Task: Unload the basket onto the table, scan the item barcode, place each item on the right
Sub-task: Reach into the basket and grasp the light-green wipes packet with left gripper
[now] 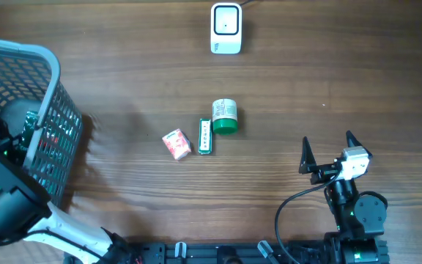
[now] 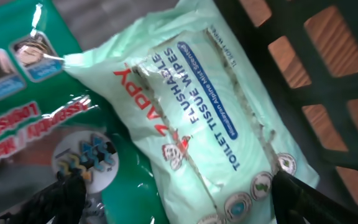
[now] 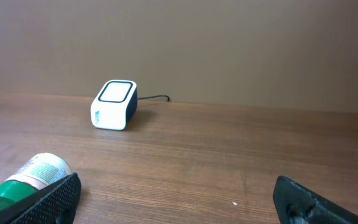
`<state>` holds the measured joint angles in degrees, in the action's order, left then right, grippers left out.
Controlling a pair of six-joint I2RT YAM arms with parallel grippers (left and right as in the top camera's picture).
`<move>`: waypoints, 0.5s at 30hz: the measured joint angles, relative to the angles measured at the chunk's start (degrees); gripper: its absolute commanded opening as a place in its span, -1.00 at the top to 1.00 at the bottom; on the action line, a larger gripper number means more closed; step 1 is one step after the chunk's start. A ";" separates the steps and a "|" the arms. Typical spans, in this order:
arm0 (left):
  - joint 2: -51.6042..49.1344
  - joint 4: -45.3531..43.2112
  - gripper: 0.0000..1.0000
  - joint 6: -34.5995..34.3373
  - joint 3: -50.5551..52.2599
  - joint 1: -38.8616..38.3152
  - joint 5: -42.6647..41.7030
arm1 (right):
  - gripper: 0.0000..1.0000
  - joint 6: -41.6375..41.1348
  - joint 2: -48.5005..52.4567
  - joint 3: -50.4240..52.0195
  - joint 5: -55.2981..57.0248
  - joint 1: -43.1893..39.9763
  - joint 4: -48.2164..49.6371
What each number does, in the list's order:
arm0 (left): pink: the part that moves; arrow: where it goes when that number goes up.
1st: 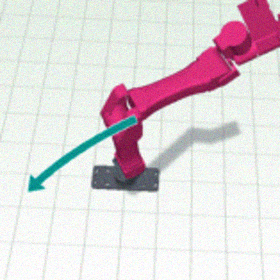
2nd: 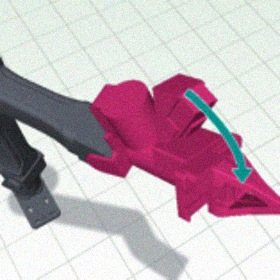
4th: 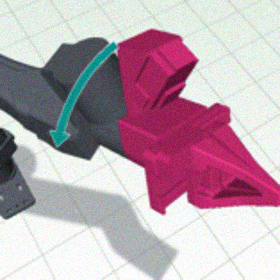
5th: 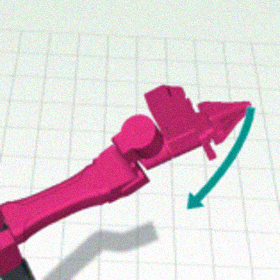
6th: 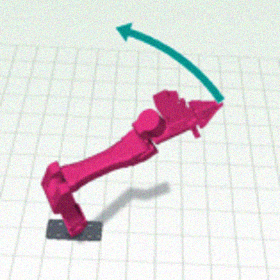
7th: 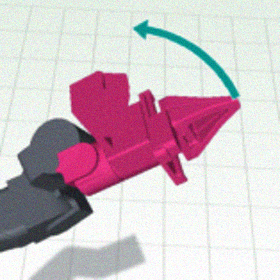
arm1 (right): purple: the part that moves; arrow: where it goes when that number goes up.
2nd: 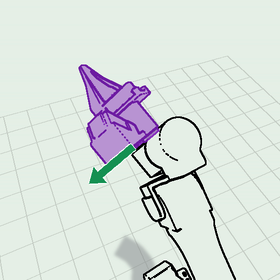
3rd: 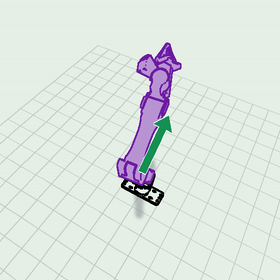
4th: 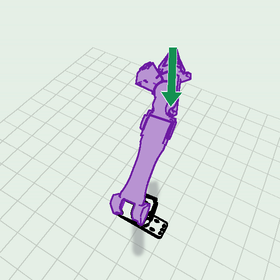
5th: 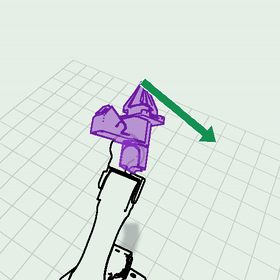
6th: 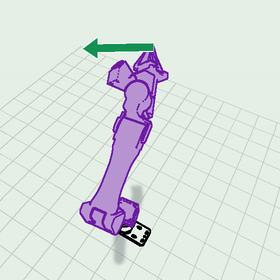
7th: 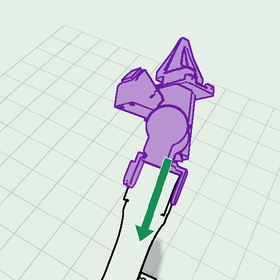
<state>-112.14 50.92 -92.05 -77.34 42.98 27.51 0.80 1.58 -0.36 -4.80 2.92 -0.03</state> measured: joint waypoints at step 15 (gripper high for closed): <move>-0.90 -0.46 0.92 5.88 -0.35 6.12 1.33 | -0.99 0.00 0.00 0.00 0.00 0.00 0.00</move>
<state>-113.03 50.46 -86.17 -77.69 49.10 28.84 0.80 1.58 -0.36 -4.80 2.92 -0.03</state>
